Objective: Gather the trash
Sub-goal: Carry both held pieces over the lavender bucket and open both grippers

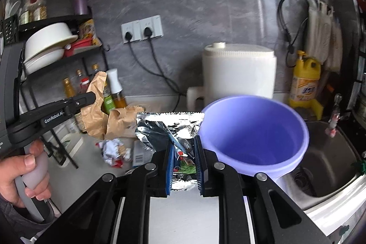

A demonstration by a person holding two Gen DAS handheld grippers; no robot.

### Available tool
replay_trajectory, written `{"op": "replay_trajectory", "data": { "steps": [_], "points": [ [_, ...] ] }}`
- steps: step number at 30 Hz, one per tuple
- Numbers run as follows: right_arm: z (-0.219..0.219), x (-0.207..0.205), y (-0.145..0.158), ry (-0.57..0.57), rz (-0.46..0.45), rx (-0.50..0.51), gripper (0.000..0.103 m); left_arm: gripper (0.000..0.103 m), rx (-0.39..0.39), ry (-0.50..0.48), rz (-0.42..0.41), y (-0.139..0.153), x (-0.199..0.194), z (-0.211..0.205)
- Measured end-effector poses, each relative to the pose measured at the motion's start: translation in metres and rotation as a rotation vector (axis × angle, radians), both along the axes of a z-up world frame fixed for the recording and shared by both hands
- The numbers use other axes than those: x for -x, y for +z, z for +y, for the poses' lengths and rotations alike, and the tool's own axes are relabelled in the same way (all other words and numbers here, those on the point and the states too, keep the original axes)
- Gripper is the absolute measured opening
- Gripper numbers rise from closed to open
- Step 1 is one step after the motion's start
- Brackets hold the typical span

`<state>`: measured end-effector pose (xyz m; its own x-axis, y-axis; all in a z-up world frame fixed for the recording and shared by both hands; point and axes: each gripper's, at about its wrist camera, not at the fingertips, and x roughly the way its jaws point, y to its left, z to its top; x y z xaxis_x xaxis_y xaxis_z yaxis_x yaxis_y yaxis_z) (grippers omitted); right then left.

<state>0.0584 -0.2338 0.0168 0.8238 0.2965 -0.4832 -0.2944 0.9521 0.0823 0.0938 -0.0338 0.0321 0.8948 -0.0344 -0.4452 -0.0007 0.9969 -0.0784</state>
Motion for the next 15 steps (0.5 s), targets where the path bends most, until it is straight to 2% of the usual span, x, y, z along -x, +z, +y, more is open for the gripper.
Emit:
{"op": "replay_trajectory", "data": {
  "steps": [15],
  "points": [
    [-0.04,-0.017,0.017,-0.139,-0.047,0.003,0.017,0.006,0.003,-0.107,-0.037,0.025,-0.04,-0.06]
  ]
}}
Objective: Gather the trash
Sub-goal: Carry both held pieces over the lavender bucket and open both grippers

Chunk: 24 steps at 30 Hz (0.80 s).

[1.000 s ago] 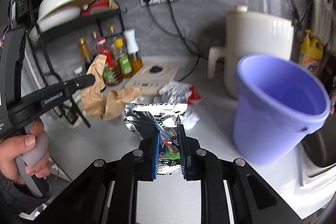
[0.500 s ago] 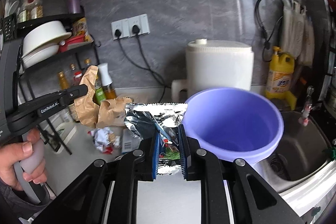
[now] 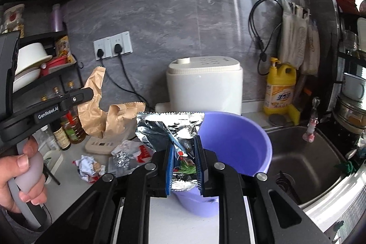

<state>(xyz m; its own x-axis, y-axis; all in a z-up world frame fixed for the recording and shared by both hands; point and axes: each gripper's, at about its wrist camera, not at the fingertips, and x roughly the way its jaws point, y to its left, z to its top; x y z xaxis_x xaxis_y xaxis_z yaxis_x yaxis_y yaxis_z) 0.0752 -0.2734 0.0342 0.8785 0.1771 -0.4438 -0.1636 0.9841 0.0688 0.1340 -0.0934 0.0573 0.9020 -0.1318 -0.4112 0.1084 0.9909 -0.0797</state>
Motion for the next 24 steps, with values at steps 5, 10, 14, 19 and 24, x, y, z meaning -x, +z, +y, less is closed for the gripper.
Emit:
{"op": "replay_trajectory", "data": {
  "steps": [5,10,14,19,24],
  "points": [
    [-0.012,-0.009,-0.005,-0.038,0.005,-0.002,0.017,0.006,-0.001,-0.034,0.006,-0.001,-0.015,-0.018],
    [-0.024,-0.019,-0.008,-0.075,0.01,-0.006,0.017,0.006,0.006,-0.061,0.015,-0.005,-0.028,-0.034],
    [-0.031,-0.026,-0.011,-0.096,0.01,-0.004,0.017,0.006,0.007,-0.075,0.019,-0.008,-0.038,-0.045],
    [-0.039,-0.036,-0.019,-0.114,0.027,-0.009,0.038,0.006,0.002,-0.088,0.035,-0.014,-0.049,-0.054],
    [-0.051,-0.029,-0.017,-0.117,0.015,-0.054,0.058,0.006,-0.005,-0.11,0.054,-0.021,-0.056,-0.064]
  ]
}}
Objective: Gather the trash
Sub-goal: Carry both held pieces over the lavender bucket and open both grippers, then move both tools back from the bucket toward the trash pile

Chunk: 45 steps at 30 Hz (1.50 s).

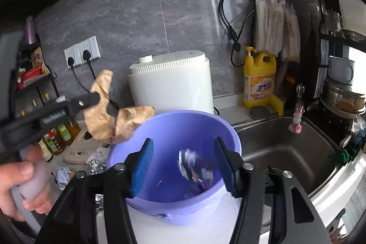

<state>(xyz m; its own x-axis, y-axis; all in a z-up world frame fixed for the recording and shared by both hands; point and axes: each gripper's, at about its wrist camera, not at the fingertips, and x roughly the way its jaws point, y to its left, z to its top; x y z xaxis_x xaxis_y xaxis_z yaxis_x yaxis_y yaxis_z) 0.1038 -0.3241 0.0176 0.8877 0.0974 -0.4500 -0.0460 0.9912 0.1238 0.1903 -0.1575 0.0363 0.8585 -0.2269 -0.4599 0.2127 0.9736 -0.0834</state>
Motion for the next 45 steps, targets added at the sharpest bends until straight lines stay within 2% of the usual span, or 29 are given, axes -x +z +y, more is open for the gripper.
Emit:
{"op": "replay_trajectory", "data": {
  "steps": [7,14,15,17,18,25,32,38,45],
  "points": [
    [-0.011,0.019,0.011,-0.003,-0.023,-0.067,0.071,0.006,-0.015,-0.033,0.016,-0.008,-0.004,-0.017],
    [-0.018,0.031,0.015,-0.036,-0.041,-0.082,0.077,0.007,-0.007,-0.073,0.037,-0.018,0.0,-0.031],
    [-0.02,0.033,0.015,-0.047,-0.044,-0.085,0.08,0.017,0.003,-0.089,0.047,-0.019,0.001,-0.033],
    [-0.022,0.035,0.015,-0.062,-0.047,-0.091,0.083,0.069,0.015,-0.095,0.046,-0.02,0.006,-0.033],
    [-0.024,0.036,0.015,-0.066,-0.048,-0.094,0.083,0.072,0.025,-0.09,0.024,-0.019,0.011,-0.031],
    [-0.021,0.045,0.019,-0.088,-0.085,-0.107,0.095,0.082,0.007,0.003,0.019,-0.017,0.024,-0.011],
    [-0.004,0.046,0.015,-0.053,-0.09,-0.113,0.095,0.085,-0.037,0.106,0.024,-0.016,0.046,0.022],
    [0.023,0.044,0.006,0.011,-0.058,-0.097,0.095,0.085,-0.027,0.211,0.027,-0.017,0.068,0.065],
    [0.063,0.048,-0.001,0.115,-0.033,-0.068,0.095,0.085,-0.004,0.285,0.041,-0.02,0.093,0.104]
  ]
}}
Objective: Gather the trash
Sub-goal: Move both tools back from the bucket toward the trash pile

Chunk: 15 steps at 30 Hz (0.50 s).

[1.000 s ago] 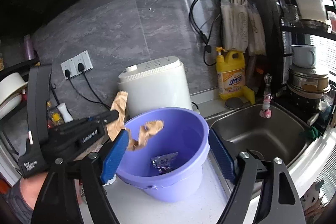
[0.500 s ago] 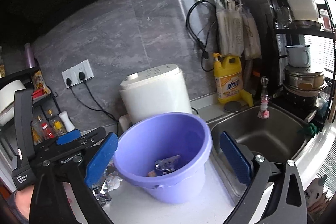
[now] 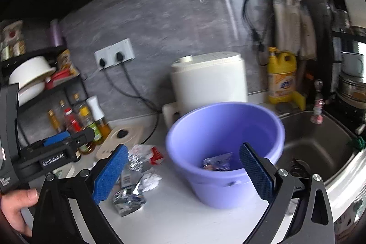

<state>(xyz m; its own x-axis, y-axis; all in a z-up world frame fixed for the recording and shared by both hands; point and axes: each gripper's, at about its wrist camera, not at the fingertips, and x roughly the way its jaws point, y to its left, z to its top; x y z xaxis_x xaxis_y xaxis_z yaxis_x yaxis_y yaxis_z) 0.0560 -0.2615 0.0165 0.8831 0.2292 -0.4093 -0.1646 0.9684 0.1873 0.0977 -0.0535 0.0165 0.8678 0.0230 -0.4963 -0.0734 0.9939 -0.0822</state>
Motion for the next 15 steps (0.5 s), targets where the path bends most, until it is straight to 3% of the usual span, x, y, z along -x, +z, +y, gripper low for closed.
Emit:
{"op": "replay_trajectory", "data": {
  "steps": [15],
  "points": [
    [0.043,0.006,-0.014,0.07,0.026,-0.002,0.095,0.085,-0.009,0.135,0.067,-0.033,0.037,0.062]
  ]
}}
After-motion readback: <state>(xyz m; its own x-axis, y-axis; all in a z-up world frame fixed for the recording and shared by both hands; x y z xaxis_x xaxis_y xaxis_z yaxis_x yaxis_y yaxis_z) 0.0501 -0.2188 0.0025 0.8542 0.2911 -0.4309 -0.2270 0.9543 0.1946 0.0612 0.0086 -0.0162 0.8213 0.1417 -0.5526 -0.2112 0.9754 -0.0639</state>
